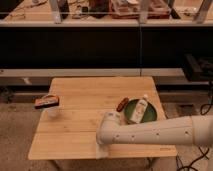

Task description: Wipe the white sponge on the table

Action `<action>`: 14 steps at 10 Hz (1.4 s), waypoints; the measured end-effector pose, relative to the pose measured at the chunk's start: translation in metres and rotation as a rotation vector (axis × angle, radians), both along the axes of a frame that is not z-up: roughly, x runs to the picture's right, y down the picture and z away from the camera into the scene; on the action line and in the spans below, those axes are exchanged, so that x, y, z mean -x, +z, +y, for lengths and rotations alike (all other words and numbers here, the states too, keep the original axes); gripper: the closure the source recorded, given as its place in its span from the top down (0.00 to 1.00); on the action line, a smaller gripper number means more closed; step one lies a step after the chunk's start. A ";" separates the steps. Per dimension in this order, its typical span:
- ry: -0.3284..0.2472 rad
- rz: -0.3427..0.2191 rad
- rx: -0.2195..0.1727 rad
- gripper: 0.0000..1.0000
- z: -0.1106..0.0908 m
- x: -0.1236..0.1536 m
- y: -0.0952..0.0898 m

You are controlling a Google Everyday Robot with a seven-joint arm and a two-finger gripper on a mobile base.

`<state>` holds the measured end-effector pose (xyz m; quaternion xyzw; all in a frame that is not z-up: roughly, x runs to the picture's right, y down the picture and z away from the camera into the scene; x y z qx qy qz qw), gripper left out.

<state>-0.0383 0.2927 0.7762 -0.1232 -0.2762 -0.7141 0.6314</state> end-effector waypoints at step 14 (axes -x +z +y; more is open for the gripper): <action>0.047 0.006 -0.042 0.18 -0.127 0.092 0.056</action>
